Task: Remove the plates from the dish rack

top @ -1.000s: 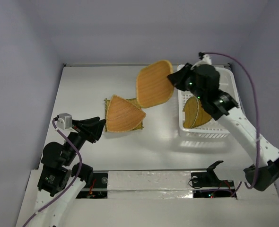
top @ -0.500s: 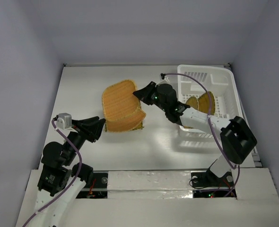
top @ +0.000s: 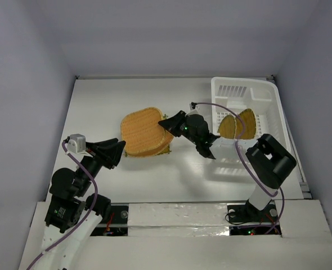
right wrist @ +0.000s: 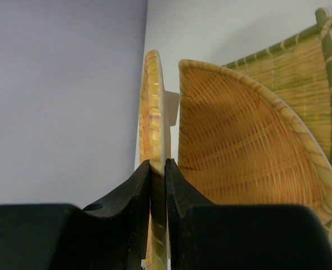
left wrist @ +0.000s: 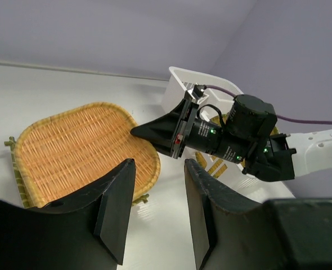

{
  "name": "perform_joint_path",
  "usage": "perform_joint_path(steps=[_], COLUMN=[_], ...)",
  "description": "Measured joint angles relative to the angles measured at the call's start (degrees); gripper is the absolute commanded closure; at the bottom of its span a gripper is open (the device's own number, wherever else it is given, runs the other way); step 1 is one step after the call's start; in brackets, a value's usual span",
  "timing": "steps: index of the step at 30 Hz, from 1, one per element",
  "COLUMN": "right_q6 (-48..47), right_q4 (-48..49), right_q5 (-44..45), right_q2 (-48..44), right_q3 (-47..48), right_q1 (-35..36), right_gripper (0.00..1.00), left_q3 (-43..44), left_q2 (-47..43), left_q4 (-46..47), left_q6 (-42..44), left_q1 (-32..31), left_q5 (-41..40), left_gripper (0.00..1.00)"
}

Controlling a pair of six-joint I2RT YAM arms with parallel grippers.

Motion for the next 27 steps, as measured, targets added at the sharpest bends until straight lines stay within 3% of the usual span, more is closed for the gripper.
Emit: perform_joint_path(steps=[10,18,27], right_q6=[1.9,3.6,2.9], right_q4=[5.0,7.3,4.4], right_q5=[-0.1,0.0,0.7], right_q2=[2.7,6.2,6.8], right_q3=[-4.5,-4.8,-4.3], right_q1=[0.6,0.6,0.6], right_gripper=[0.99,0.82,0.49], left_q3=[0.0,0.0,0.0], left_q2=[0.0,0.0,0.0], left_q4=[0.0,0.0,0.0], left_q6=[0.0,0.0,0.0], left_q1=[0.0,0.0,0.0], left_q5=[0.0,0.0,0.0], left_gripper=[0.63,0.63,0.63])
